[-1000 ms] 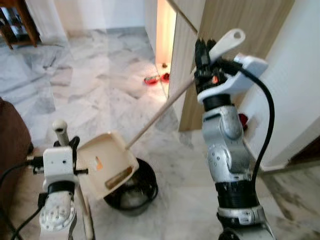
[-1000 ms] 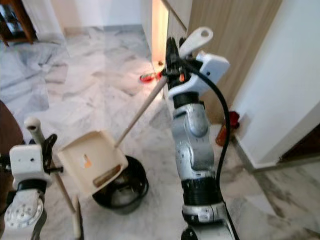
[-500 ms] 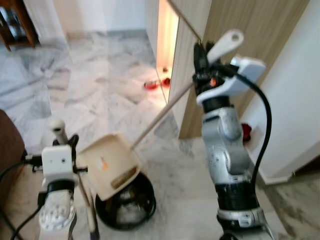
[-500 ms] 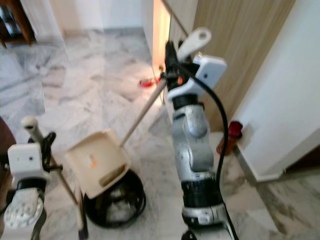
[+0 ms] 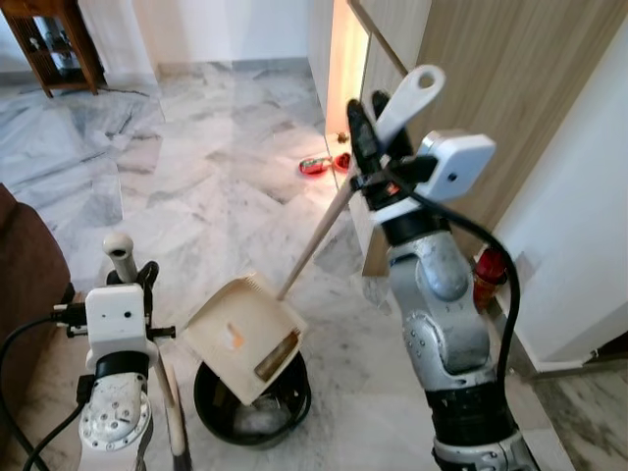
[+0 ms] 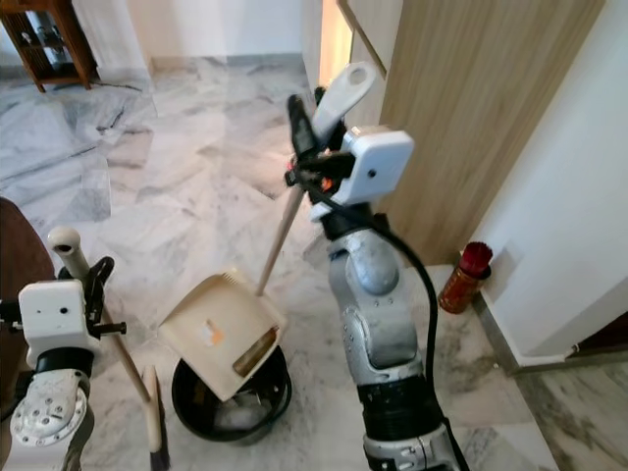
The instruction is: Sweep floor
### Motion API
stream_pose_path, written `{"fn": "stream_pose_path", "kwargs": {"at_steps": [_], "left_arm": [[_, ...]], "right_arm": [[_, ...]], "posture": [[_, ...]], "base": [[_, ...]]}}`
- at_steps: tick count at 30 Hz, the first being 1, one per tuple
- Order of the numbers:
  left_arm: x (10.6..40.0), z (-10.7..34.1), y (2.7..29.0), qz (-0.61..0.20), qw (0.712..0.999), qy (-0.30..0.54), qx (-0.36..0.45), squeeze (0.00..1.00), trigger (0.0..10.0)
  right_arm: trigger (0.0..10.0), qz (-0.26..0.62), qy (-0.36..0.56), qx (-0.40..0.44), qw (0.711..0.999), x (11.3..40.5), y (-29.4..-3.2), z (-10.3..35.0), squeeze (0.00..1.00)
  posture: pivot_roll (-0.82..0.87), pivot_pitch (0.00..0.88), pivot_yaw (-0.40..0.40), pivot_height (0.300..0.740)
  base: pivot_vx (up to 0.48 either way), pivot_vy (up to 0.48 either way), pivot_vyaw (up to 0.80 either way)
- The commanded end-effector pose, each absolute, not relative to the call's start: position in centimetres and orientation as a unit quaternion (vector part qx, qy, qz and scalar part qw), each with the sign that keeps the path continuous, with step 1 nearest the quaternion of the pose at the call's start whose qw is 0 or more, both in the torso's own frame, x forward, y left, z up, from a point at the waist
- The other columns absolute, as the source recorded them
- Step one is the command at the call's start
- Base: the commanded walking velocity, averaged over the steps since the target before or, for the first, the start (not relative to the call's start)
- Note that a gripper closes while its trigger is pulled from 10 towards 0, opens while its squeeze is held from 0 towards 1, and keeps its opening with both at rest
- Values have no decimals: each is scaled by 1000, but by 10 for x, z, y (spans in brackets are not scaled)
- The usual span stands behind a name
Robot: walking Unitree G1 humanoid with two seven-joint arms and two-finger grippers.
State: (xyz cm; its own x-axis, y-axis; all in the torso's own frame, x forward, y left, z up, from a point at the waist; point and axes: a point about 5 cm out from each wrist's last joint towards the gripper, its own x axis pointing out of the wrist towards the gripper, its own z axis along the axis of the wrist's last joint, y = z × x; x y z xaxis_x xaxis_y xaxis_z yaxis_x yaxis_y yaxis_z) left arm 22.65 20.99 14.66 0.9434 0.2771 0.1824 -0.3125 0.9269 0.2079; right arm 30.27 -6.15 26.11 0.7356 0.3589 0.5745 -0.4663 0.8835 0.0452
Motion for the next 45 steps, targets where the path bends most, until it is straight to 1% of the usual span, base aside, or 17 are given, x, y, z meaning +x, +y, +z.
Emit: {"fn": "stream_pose_path", "kwargs": {"at_steps": [1, 8, 15, 19, 28, 32, 34, 45], "left_arm": [[226, 153, 211, 153, 975, -96, 126, 0, 10000], [228, 154, 209, 148, 976, -98, 127, 0, 10000], [228, 154, 209, 147, 976, -99, 128, 0, 10000], [229, 154, 209, 147, 976, -100, 127, 0, 10000], [230, 153, 209, 144, 976, -101, 126, 0, 10000], [231, 153, 209, 144, 976, -102, 124, 0, 10000], [231, 153, 209, 144, 976, -103, 124, 0, 10000], [234, 153, 209, 143, 976, -104, 123, 0, 10000]], "right_arm": [[10000, 237, -353, 91, 901, 286, -58, 284, 0], [10000, 245, -376, 70, 891, 273, -51, 287, 0], [10000, 273, -386, 44, 880, 257, -44, 286, 0], [10000, 289, -404, 9, 868, 247, -40, 287, 0], [10000, 306, -407, 9, 861, 238, -37, 289, 0], [10000, 334, -415, -18, 846, 229, -32, 290, 0], [10000, 342, -415, -17, 843, 226, -31, 290, 0], [10000, 358, -411, -11, 838, 217, -34, 292, 0]], "posture": [[20, 94, 19, 740], [20, 95, 18, 740], [17, 97, 19, 740], [10, 97, 22, 740], [7, 98, 20, 740], [6, 95, 19, 740], [6, 95, 19, 740], [-2, 90, 20, 740]], "base": [[0, 0, 0], [0, 0, 0], [0, 0, 0], [0, 0, 0], [0, 0, 0], [0, 0, 0], [0, 0, 0], [0, 0, 0]]}}
